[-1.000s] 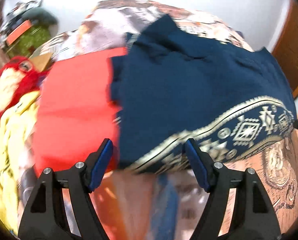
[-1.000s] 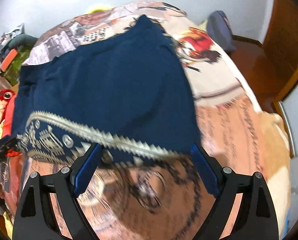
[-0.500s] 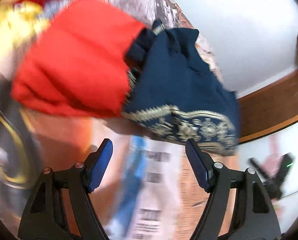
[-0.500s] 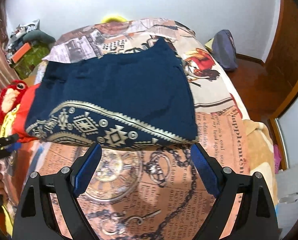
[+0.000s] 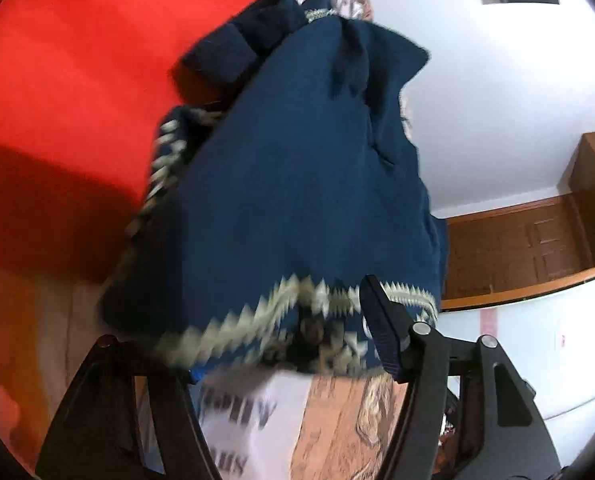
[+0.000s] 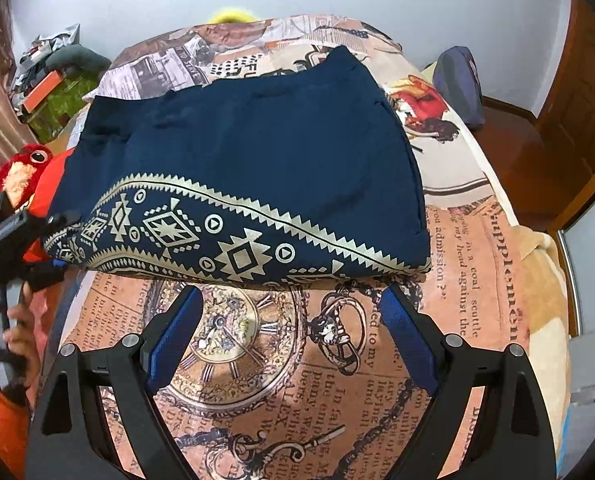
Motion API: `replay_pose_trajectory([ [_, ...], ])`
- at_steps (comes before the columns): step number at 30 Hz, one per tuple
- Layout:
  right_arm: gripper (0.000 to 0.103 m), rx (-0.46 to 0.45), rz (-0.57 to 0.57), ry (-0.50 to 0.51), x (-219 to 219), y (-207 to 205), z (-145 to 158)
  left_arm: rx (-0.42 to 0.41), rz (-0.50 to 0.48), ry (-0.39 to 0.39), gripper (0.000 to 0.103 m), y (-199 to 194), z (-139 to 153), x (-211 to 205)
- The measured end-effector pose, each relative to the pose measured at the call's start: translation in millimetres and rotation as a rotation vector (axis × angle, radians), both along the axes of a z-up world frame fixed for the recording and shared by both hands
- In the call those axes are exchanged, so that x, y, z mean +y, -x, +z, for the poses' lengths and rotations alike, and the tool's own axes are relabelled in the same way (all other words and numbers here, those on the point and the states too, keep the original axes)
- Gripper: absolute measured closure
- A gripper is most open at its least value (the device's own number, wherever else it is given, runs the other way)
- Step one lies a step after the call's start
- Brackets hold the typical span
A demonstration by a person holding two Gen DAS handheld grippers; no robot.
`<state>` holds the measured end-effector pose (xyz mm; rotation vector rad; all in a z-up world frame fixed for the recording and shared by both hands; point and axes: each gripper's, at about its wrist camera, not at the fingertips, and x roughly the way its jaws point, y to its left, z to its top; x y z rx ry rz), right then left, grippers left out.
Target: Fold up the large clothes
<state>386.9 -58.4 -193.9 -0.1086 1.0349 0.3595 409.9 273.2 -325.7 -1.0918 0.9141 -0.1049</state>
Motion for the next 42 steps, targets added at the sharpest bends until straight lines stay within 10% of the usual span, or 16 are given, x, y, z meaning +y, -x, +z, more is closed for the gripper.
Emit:
replay_pose_trajectory([
  [6,0.015,0.013,-0.017,-0.030,-0.4,1.8,2.8,0.005,-0.056,-0.187,0.071,-13.2,40.6,-8.9],
  [11,0.015,-0.005,-0.006,-0.019,8.4,2.7,7.3,-0.086,-0.040,-0.293,0.072,-2.6,83.1,-11.4],
  [19,0.015,0.003,0.026,-0.006,30.2,0.0,3.3,0.044,-0.011,-0.257,0.070,-29.5,39.1,-3.3],
  [26,0.015,-0.040,0.052,0.067,45.5,-3.1,17.7,-0.049,0.048,-0.478,0.088,-19.4,86.8,-23.5],
  [34,0.015,-0.116,0.081,0.055,87.2,-14.9,48.2,-0.220,0.148,-0.421,0.091,35.9,146.0,3.8],
  [42,0.015,-0.085,0.211,0.135,163.3,-32.3,15.4,-0.118,0.130,-0.354,0.090,50.8,100.2,22.9],
])
